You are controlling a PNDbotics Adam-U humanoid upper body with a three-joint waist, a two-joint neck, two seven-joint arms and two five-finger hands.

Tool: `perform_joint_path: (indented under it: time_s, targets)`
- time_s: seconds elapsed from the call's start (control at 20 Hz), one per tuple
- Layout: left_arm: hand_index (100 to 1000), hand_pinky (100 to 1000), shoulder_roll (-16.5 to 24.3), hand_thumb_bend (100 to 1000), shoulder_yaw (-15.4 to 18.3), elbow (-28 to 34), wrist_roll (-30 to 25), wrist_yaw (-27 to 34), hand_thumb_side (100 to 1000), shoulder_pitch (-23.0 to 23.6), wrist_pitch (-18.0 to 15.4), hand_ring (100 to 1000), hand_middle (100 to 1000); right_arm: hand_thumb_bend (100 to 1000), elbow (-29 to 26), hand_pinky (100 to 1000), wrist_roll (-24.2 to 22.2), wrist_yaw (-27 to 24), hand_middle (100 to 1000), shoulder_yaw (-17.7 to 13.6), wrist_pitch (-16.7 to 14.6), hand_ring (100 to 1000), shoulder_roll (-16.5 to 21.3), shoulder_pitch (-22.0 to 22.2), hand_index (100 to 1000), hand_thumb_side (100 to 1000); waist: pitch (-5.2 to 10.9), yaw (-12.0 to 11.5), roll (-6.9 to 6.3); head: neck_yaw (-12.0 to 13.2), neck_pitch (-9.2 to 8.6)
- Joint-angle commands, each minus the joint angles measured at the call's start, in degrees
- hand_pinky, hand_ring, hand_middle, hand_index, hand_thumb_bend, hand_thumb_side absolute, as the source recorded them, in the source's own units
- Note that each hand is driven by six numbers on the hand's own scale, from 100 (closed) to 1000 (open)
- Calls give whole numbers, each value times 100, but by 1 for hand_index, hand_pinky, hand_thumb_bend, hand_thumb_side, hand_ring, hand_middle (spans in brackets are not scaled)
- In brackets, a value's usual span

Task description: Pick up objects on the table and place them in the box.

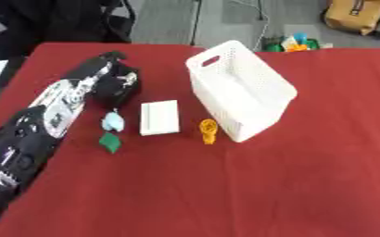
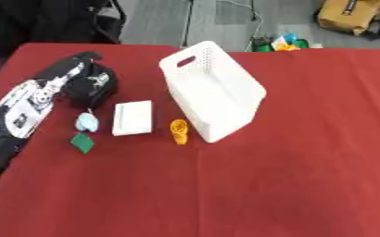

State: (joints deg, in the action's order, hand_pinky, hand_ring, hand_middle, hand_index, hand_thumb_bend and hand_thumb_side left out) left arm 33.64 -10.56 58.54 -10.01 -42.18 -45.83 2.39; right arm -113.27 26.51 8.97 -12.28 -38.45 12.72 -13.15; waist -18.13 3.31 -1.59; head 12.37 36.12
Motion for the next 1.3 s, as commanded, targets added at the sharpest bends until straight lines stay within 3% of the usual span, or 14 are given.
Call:
perform_joint_path:
  time_s: [0.05, 0.25, 0.55, 1.3]
  targets:
    - [1000, 1000, 190, 497, 88, -49, -70, -233, 1000, -128, -73, 1000, 1000, 100, -132, 614, 23, -42, 589, 24, -6, 595, 26, -62, 631, 921, 70, 20, 21, -14, -98]
    - [1000, 1000, 172, 452, 194, -229, -46, -522, 1000, -147, -245, 1000, 1000, 100, -132, 612, 8, -63, 584, 36, 6, 593, 10, -61, 624, 921, 32, 49, 42, -20, -154]
    - [1000, 1000, 137, 419, 236, -316, 5, -464, 1000, -137, -383, 1000, 1000, 100, -132, 612, 2, -80, 581, 37, 14, 593, -6, -67, 622, 924, -6, 45, 54, -13, -167]
    - [1000, 1000, 117, 341, 222, -433, -534, -295, 1000, -185, -481, 1000, 1000, 100, -132, 612, 26, -197, 566, 50, 43, 588, -13, -90, 608, 931, -38, 94, 43, 2, -206]
